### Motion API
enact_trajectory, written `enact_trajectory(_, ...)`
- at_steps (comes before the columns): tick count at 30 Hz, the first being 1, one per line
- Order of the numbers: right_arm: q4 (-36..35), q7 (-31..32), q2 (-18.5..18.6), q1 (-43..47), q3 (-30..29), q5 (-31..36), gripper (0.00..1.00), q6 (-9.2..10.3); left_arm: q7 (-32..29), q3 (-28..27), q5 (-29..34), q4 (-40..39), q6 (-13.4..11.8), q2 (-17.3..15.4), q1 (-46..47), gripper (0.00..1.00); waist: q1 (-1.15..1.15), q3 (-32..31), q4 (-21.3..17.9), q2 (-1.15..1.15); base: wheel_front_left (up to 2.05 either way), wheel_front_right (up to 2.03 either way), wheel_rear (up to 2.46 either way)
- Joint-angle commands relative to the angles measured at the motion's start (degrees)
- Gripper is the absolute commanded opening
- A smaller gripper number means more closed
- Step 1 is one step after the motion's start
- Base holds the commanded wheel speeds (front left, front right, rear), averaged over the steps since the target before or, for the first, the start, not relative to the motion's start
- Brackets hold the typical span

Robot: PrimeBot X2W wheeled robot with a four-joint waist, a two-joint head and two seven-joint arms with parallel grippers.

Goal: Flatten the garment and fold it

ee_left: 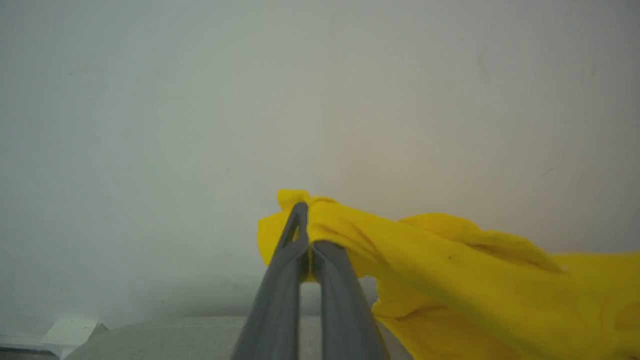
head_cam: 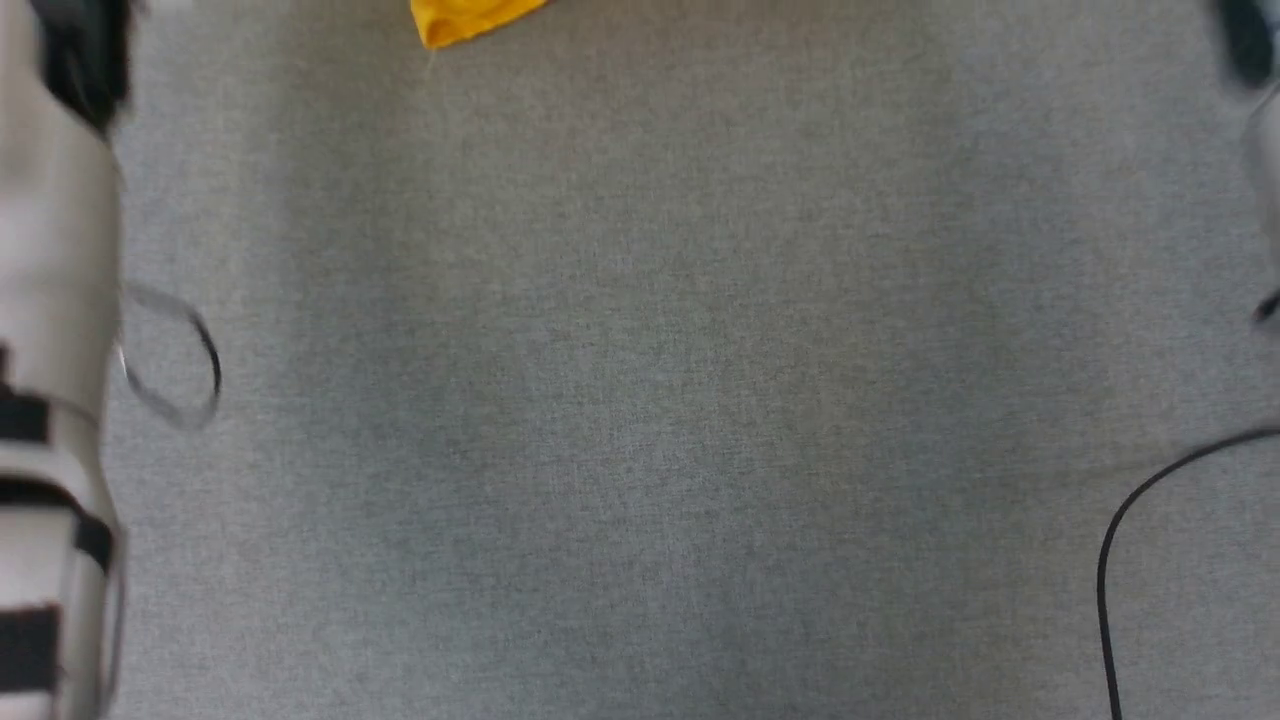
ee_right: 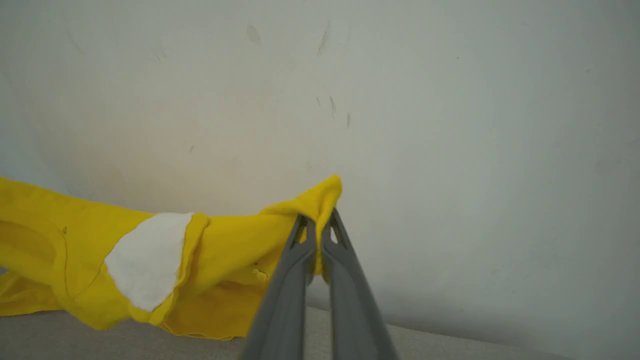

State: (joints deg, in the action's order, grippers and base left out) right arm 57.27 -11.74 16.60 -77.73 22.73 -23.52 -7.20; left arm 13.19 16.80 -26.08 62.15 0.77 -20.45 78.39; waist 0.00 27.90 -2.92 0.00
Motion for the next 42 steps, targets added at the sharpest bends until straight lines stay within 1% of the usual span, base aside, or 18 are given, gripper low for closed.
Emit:
enact_trajectory(1,0.7,-0.6,-0.2,2.2,0.5,-1.0,0.00,-0.29,0.6,0.3,0.1,0.7,0.4,-0.1,-2.5,0.00,0.00,-3.3,0.1,0.00,0.00,0.00,0.00)
enact_trajectory(4,1.4,-1.6,-0.7,9.4,3.4,-3.7,0.00,-0.29,1.5,0.1,-0.1,1.4,0.6,-0.2,-10.5,0.00,0.00,-8.1,0.2,0.00,0.00,0.00,0.00)
enact_trajectory(6,0.8,-2.1,-0.6,14.8,5.4,-5.5,0.00,-0.29,1.7,-0.9,-0.9,0.7,0.8,-0.4,-16.9,0.00,0.00,-11.6,0.2,0.00,0.00,0.00,0.00)
enact_trajectory(10,-2.9,-2.7,0.9,26.1,7.4,-9.8,0.00,-0.29,1.8,-4.7,-2.7,-6.6,0.1,-0.8,-31.2,0.00,0.00,-18.4,0.7,0.00,0.00,0.00,0.00)
enact_trajectory(12,-5.6,-2.8,1.7,31.9,7.8,-11.3,0.00,-0.29,1.8,-6.4,-3.2,-11.1,-1.0,-1.0,-39.1,0.00,0.00,-21.4,0.6,0.00,0.00,0.00,0.00)
enact_trajectory(15,-10.3,-2.4,3.7,40.5,6.9,-13.1,0.00,-0.29,1.8,-7.9,-3.9,-18.4,-2.7,-1.2,-50.3,0.00,0.00,-25.2,1.1,0.00,0.00,0.00,0.00)
enact_trajectory(18,-15.7,-1.1,5.8,48.5,4.0,-13.8,0.00,-0.29,-0.1,-8.5,-4.6,-27.2,-5.0,-2.1,-60.6,0.00,0.00,-27.9,1.4,0.00,0.00,0.00,0.00)
enact_trajectory(21,-21.8,0.8,7.3,56.9,-1.6,-13.3,0.00,-0.29,-4.4,-9.2,-5.0,-38.7,-8.7,-3.7,-70.2,0.00,0.00,-29.6,1.7,0.00,0.00,0.00,0.00)
enact_trajectory(23,-26.4,2.6,7.3,63.0,-6.5,-12.0,0.00,-0.29,-7.6,-9.8,-5.2,-47.1,-11.4,-4.6,-76.5,0.00,0.00,-30.5,1.9,0.00,0.00,0.00,0.00)
enact_trajectory(25,-31.8,5.6,6.2,69.6,-11.8,-10.3,0.00,-0.29,-11.3,-10.2,-5.3,-54.9,-14.3,-5.7,-82.5,0.00,0.00,-31.0,2.1,0.00,0.00,0.00,0.00)
enact_trajectory(27,-38.1,8.9,4.2,76.2,-17.5,-7.5,0.00,-0.29,-14.3,-10.9,-5.2,-62.0,-17.1,-6.4,-87.8,0.00,0.00,-31.1,2.1,0.00,0.00,0.00,0.00)
enact_trajectory(30,-48.0,15.2,-1.1,85.5,-24.9,-2.7,0.00,-0.29,-18.7,-11.2,-4.6,-69.2,-20.9,-7.4,-95.2,0.00,0.00,-31.1,1.9,0.00,0.00,0.00,0.00)
enact_trajectory(33,-55.9,20.9,-6.9,92.6,-29.6,2.0,0.00,-0.29,-21.9,-10.5,-4.3,-72.8,-23.6,-7.3,-101.2,0.00,0.00,-30.8,1.5,0.00,0.00,0.00,0.00)
enact_trajectory(36,-60.2,24.7,-10.6,97.3,-31.9,5.9,0.00,-0.29,-23.4,-10.0,-5.0,-73.8,-25.1,-6.2,-104.9,0.00,0.00,-30.6,1.4,0.00,0.00,0.00,0.00)
enact_trajectory(39,-60.7,26.6,-12.0,99.9,-32.7,8.6,0.00,-0.29,-23.8,-9.6,-6.4,-72.9,-25.4,-4.8,-106.8,0.00,0.00,-30.5,1.5,0.00,0.00,0.00,0.00)
enact_trajectory(41,-59.7,27.6,-12.5,100.6,-32.6,9.9,0.00,-0.29,-23.3,-9.4,-7.0,-71.9,-25.1,-4.1,-107.6,0.00,0.00,-30.3,1.5,0.00,0.00,0.00,0.00)
enact_trajectory(42,-59.3,27.8,-12.6,100.6,-32.3,9.7,0.22,-0.29,-22.7,-9.3,-7.4,-71.5,-24.7,-3.5,-107.6,0.00,0.00,-30.1,1.6,0.00,0.00,0.00,0.00)
